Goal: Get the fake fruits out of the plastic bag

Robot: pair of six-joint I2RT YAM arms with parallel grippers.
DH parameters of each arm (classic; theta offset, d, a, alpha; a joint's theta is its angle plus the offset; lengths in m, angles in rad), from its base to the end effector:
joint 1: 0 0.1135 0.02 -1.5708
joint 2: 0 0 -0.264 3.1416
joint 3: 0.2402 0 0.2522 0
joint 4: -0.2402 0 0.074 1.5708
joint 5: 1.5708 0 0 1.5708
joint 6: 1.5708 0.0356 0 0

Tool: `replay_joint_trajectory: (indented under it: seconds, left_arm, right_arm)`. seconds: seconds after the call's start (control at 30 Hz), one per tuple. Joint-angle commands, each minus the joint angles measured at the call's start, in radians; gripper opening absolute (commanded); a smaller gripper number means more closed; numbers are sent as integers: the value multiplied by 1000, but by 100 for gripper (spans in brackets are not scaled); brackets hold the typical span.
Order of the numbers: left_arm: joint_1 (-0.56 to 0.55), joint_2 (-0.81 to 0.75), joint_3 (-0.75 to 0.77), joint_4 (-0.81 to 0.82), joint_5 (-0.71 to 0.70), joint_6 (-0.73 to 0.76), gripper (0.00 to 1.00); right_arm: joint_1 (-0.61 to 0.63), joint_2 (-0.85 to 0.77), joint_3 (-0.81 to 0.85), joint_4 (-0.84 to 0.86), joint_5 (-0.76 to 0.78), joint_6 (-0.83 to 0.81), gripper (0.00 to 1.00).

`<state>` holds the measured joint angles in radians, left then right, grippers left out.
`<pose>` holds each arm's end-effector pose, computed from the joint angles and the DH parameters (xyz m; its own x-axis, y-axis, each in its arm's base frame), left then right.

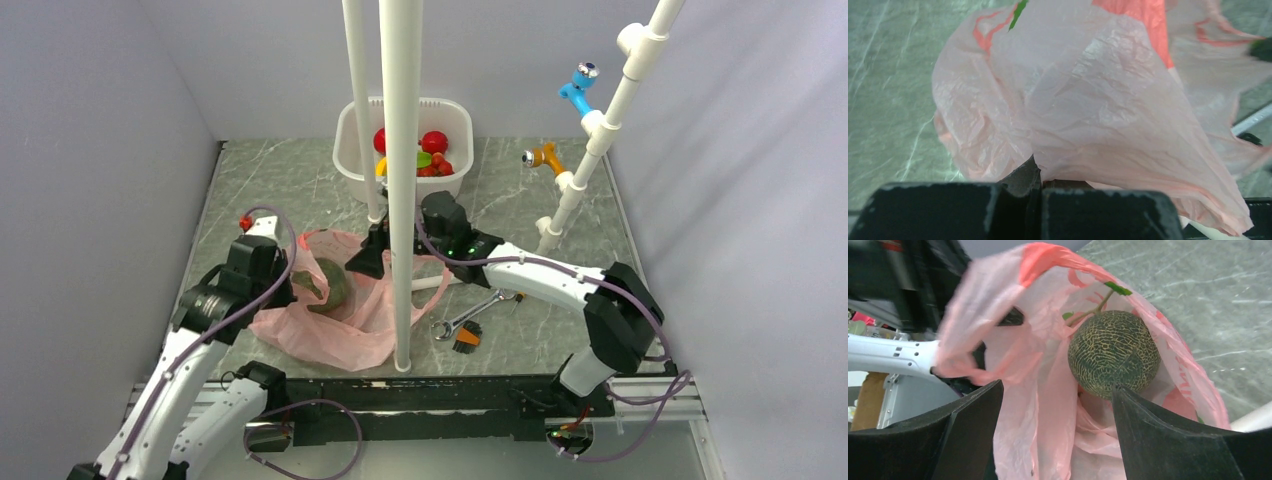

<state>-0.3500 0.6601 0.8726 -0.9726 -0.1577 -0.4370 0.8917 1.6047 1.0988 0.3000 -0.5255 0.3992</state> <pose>0.1122 -0.0350 0.3105 -0.6845 -0.1951 -0.7025 -0.0640 0.9759 -0.2087 0.2216 0.3029 0.2897 -0.4998 -0.0839 -0.8620 -0.8545 0.2104 0.4750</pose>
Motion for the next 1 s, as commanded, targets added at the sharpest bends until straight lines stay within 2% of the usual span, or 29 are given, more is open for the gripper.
replay_joint_trajectory:
  seconds: [0.0, 0.13, 0.23, 0.27, 0.33, 0.47, 0.6, 0.67, 0.73, 0.97]
  left_arm:
    - [5, -105, -10, 218, 101, 69, 0]
    - [5, -71, 28, 360, 225, 118, 0]
    - [6, 68, 86, 476, 529, 112, 0]
    - [3, 122, 111, 498, 681, 96, 0]
    - [-16, 182, 138, 525, 778, 58, 0]
    - [-43, 76, 87, 415, 679, 43, 0]
    - [-42, -15, 82, 73, 406, 40, 0]
    - [-43, -51, 64, -32, 296, 11, 0]
    - [-43, -92, 35, -76, 235, -25, 0]
    - [-42, -214, -55, -102, 183, -134, 0]
  right_arm:
    - [2, 70, 15, 107, -49, 59, 81]
    - [3, 88, -40, 100, 58, 90, 81]
    - [-21, 62, -122, 117, 111, 116, 82]
    - [-37, 48, -146, 134, 111, 125, 82]
    - [-57, 15, -182, 136, 122, 115, 83]
    - [-57, -54, -193, 72, 116, 1, 85]
    - [-33, -62, -199, 114, 56, -46, 85]
    - [-10, -39, -183, 132, 60, -46, 86]
    - [17, -8, -159, 145, 89, -55, 86]
    - [140, 88, -55, 153, 269, -161, 94]
